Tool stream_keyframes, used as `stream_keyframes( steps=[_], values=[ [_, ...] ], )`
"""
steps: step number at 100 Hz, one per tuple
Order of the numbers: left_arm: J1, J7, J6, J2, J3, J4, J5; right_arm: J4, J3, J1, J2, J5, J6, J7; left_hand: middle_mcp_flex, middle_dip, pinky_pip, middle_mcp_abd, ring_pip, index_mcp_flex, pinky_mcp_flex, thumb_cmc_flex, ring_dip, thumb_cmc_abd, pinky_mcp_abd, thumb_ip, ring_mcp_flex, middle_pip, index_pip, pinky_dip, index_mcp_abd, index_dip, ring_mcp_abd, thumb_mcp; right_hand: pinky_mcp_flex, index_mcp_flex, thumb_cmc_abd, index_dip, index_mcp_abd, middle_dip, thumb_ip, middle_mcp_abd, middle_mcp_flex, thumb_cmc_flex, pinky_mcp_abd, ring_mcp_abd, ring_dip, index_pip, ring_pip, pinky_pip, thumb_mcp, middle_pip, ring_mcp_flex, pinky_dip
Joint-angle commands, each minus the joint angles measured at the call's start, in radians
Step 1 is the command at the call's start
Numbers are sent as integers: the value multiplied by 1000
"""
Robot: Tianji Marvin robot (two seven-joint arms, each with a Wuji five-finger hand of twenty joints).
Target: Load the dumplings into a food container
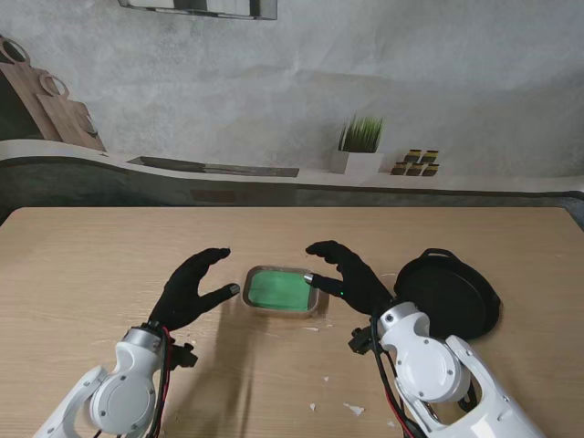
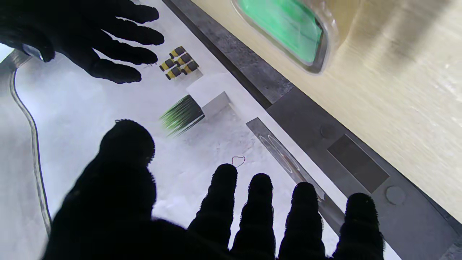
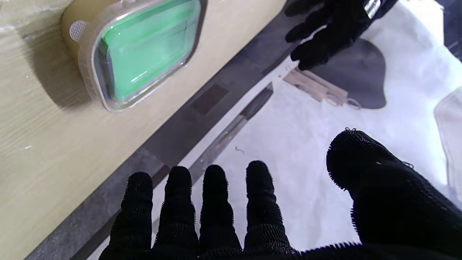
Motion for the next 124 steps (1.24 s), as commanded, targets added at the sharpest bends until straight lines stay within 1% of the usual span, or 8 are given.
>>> stream_keyframes(
  steps=[1,23,32,37,42,52,66,124],
  values=[
    [42,1,-1,-6,2,-16,-6,-21,7,-51,3,18,-11,8,8,16,-8,16,0,15,7,3,-4,14,-8,14,3,17,-18,-2,8,-10,2,-29,10,16,12,-20,-50,11,15,-38,-4,-40,0,-41,-13,-11,-18,-36,-16,33,8,28],
    [127,66,-18,-12,-6,-33,23,-55,60,-168,6,41,-124,-3,10,26,-1,19,-2,21,7,6,6,3,-5,16,3,10,-24,5,7,-12,5,-36,-11,46,-28,-29,-162,1,18,-62,-2,-24,7,-32,-22,-54,-39,-61,-36,14,22,53],
    [136,64,-28,-12,-6,-31,22,-50,56,-182,5,34,-156,-22,6,16,-9,18,-21,27,-1,13,-2,-11,-7,18,-2,-12,-31,-1,8,-14,4,-35,3,79,-74,-28,-172,19,28,-52,-2,5,28,-14,-15,-65,-26,-61,-30,53,41,65],
    [140,48,-32,-7,-11,-36,32,-45,61,-185,11,34,-173,2,-6,12,-14,14,-29,17,-10,8,-5,-5,-14,18,-11,-18,-37,-5,6,-16,-3,-37,-20,47,-58,-28,-176,-6,36,-64,-2,-2,5,-31,-18,-80,-36,-74,-33,3,18,73],
    [141,48,-43,-6,-10,-39,38,-40,59,-187,12,26,-180,4,-2,12,-14,16,-29,22,-8,8,-5,-8,-10,18,-6,-16,-35,-5,9,-15,-2,-37,-14,52,-65,-25,-169,-7,39,-62,6,8,9,-30,-16,-73,-29,-72,-32,0,27,79],
    [140,45,-60,-3,-8,-45,52,-15,47,-178,12,-5,-176,-11,0,10,-16,18,-31,22,-8,8,-6,-8,-8,19,-3,-15,-35,-8,10,-15,1,-37,-11,56,-78,-18,-155,9,42,-59,-4,13,16,-25,-13,-64,-24,-77,-20,31,28,82],
    [131,37,-71,-1,-3,-43,58,-3,27,-167,6,22,-138,-20,-2,10,-17,15,-32,19,-9,8,-4,-7,-10,20,-3,-13,-36,-10,14,-15,-2,-37,-18,57,-83,-16,-157,5,42,-56,-3,22,12,-24,-13,-61,-25,-79,-11,23,22,86],
    [114,26,-58,1,-4,-21,55,5,-12,-123,5,-31,-134,-39,0,9,-18,18,-35,19,-14,11,-2,-8,-9,21,-1,-11,-36,-15,17,-14,1,-33,-14,59,-92,-9,-154,11,45,-50,-3,28,15,-14,-4,-53,-6,-80,6,38,23,98]
  ],
)
